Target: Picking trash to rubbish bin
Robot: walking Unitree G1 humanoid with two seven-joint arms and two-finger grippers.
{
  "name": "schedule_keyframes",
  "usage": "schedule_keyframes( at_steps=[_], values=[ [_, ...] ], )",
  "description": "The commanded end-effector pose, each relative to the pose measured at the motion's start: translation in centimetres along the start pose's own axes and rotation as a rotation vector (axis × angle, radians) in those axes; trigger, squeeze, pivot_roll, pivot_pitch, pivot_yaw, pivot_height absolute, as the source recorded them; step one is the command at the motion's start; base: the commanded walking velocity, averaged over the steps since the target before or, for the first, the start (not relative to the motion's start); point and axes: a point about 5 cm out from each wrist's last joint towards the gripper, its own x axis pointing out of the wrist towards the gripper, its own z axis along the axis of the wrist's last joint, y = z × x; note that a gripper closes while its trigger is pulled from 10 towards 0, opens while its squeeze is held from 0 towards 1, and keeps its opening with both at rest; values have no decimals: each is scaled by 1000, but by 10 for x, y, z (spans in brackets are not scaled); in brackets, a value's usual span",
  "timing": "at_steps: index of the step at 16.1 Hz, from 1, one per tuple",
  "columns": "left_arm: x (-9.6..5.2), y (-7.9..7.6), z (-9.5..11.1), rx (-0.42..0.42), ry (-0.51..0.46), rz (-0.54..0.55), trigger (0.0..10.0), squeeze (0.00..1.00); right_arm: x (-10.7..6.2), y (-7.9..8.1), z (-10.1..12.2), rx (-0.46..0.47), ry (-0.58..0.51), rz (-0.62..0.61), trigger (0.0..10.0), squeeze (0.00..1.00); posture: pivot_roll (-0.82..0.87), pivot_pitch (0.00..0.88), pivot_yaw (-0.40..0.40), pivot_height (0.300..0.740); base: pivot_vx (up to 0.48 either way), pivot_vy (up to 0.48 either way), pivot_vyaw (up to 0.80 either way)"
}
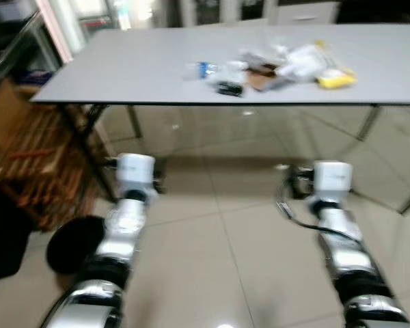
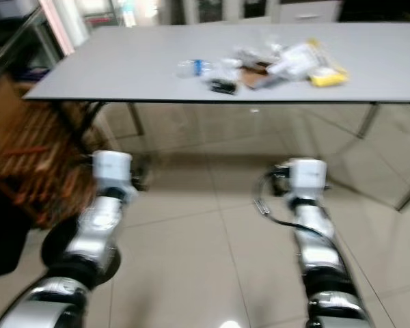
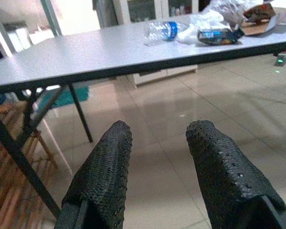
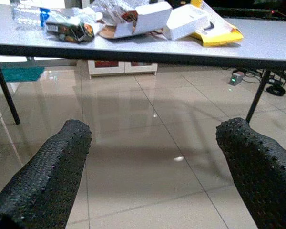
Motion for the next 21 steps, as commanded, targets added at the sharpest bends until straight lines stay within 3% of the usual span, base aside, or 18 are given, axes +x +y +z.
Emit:
schedule_keyframes(
  at_steps=[1, 15, 21],
  values=[
    [-2, 15, -2, 20, 16, 37, 10000, 0, 2, 11, 2, 24, -5, 22, 10000, 0, -51, 39, 44, 740, 330, 0, 0],
    [0, 15, 0, 30, 15, 30, 10000, 0, 4, 13, 9, 35, -42, 13, 10000, 0, -54, 32, 50, 740, 331, 0, -152],
    [15, 12, 41, 36, -143, 32, 10000, 0, 17, 1, 49, 35, -178, -54, 10000, 0, -58, 18, 52, 740, 330, 0, 0]
  ],
)
